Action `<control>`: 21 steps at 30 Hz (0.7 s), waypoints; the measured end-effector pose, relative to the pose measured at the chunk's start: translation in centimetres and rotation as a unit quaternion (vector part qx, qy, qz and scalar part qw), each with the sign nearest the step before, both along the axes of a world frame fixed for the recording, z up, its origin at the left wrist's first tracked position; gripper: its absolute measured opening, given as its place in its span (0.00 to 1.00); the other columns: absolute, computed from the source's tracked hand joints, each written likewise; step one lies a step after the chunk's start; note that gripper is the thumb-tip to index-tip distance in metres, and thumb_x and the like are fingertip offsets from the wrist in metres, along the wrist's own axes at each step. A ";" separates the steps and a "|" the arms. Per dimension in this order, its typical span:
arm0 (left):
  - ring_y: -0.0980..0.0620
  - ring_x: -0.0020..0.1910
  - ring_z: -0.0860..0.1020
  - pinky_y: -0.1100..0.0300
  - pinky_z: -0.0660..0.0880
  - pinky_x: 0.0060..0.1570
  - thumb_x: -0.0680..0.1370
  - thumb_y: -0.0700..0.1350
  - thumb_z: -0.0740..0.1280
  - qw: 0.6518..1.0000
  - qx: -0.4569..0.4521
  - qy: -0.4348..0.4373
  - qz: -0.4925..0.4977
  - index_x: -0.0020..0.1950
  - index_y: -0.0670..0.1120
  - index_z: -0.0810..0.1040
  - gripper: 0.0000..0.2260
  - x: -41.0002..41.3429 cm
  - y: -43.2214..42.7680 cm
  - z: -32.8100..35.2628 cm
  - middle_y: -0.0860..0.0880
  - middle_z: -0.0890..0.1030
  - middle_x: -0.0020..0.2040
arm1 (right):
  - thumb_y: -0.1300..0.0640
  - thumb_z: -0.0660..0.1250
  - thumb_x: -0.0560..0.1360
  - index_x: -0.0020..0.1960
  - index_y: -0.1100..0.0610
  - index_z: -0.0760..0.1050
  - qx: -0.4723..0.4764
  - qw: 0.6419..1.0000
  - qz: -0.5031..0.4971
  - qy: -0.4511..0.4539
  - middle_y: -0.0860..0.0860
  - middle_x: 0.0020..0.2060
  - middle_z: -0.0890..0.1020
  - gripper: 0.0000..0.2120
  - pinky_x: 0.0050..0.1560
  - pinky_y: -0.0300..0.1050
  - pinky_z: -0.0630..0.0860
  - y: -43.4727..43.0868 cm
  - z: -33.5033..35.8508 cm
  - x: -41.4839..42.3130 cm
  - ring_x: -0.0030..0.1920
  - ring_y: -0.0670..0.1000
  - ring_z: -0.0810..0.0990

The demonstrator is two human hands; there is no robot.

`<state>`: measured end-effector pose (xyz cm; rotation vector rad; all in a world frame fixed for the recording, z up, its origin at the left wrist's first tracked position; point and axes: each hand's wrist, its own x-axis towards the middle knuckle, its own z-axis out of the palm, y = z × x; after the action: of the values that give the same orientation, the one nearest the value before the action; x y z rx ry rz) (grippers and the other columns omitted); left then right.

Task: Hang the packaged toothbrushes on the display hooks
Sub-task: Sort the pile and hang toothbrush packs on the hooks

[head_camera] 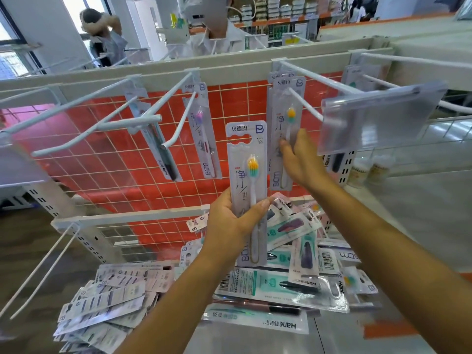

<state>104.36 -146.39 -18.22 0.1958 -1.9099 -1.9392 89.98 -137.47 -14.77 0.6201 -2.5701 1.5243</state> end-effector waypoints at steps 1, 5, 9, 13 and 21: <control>0.57 0.41 0.84 0.66 0.78 0.38 0.74 0.38 0.70 1.000 0.003 0.001 0.000 0.53 0.45 0.79 0.09 0.1 0.0 0.0 0.53 0.85 0.42 | 0.64 0.54 0.82 0.50 0.65 0.71 0.011 1.000 -0.006 -0.004 0.68 0.48 0.78 0.08 0.53 0.64 0.76 -0.2 0.2 -0.3 0.49 0.66 0.78; 0.58 0.41 0.84 0.67 0.78 0.39 0.75 0.37 0.70 1.000 0.000 -0.004 0.001 0.54 0.44 0.78 0.08 0.2 -0.3 -0.1 0.54 0.85 0.41 | 0.64 0.52 0.83 0.54 0.72 0.72 0.070 0.997 -0.018 -0.019 0.52 0.30 0.64 0.13 0.52 0.62 0.75 -0.3 1.3 -0.2 0.47 0.67 0.74; 0.59 0.40 0.84 0.66 0.78 0.39 0.75 0.38 0.70 1.000 -0.002 -0.010 0.003 0.52 0.47 0.78 0.07 0.3 -0.7 -0.2 0.56 0.85 0.40 | 0.63 0.53 0.83 0.60 0.75 0.68 0.056 0.998 -0.025 -0.021 0.56 0.32 0.66 0.15 0.50 0.51 0.71 -0.2 1.8 0.6 0.53 0.62 0.70; 0.57 0.44 0.84 0.64 0.79 0.42 0.75 0.40 0.70 1.000 -0.008 -0.011 0.010 0.52 0.48 0.78 0.08 0.3 -0.9 -0.3 0.54 0.86 0.42 | 0.67 0.60 0.79 0.57 0.75 0.70 0.045 0.995 -0.073 0.051 0.71 0.51 0.75 0.12 0.53 0.55 0.70 -0.2 1.0 2.1 0.55 0.68 0.74; 0.52 0.47 0.85 0.62 0.80 0.44 0.73 0.44 0.70 1.000 0.022 0.007 -0.013 0.55 0.47 0.77 0.11 0.3 -0.3 -0.3 0.49 0.86 0.46 | 0.56 0.62 0.80 0.54 0.52 0.70 -0.092 0.990 -0.001 0.104 0.49 0.49 0.75 0.04 0.55 0.52 0.76 1.4 -2.5 5.0 0.52 0.51 0.75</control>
<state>104.61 -146.67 -18.48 0.1696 -1.8711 -1.9955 94.94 -136.12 -17.30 0.7101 -2.2472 1.5816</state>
